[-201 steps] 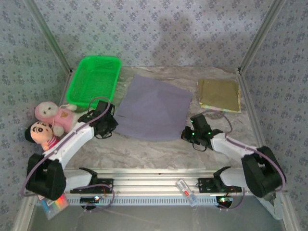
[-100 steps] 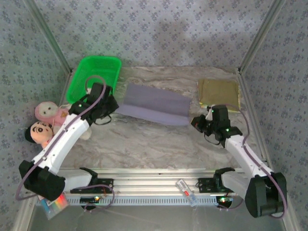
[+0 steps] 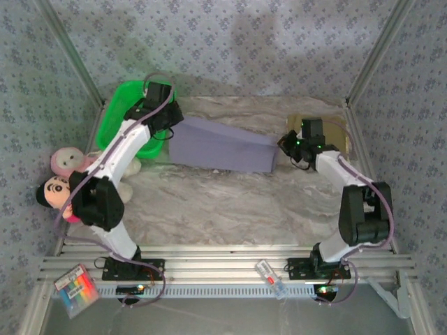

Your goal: Fold and stack the skirts

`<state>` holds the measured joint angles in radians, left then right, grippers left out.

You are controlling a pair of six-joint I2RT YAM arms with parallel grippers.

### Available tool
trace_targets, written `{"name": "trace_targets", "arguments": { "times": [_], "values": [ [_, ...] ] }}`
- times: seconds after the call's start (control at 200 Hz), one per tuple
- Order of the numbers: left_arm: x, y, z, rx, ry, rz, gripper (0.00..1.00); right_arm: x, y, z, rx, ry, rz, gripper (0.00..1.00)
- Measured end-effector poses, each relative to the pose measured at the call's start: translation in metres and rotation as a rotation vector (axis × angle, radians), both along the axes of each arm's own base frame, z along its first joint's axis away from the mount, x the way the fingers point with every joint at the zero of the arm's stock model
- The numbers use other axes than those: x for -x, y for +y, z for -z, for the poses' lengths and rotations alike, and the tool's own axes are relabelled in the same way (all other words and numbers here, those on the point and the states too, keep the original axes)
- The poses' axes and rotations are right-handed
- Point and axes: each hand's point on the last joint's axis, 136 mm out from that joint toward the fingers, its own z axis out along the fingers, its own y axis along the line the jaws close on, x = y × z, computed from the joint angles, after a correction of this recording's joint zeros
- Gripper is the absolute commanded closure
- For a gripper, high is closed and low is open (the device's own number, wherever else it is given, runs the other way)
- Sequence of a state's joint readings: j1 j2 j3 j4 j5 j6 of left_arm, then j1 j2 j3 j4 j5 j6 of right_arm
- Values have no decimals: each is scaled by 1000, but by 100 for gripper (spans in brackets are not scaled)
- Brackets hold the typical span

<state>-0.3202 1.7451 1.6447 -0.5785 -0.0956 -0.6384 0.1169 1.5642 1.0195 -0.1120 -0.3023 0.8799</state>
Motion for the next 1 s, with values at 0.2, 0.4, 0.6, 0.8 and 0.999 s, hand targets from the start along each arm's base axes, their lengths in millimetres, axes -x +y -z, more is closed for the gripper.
{"name": "trace_targets", "arguments": {
  "times": [0.2,0.4,0.6,0.8,0.999],
  "values": [
    [-31,-6,27,-19,42,18,100,-23,-3,24,8,50,13,100],
    [-46,-8,56,-33,102,17,100,-36,-3,38,11,78,17,93],
    [-60,-12,59,-31,146,23,0,-39,-2,35,6,70,16,27],
    [-54,-26,42,31,149,81,0,-34,16,-7,73,-41,-30,0],
    [-24,-76,65,99,238,226,0,-23,75,-30,114,-130,-155,0]
  ]
}}
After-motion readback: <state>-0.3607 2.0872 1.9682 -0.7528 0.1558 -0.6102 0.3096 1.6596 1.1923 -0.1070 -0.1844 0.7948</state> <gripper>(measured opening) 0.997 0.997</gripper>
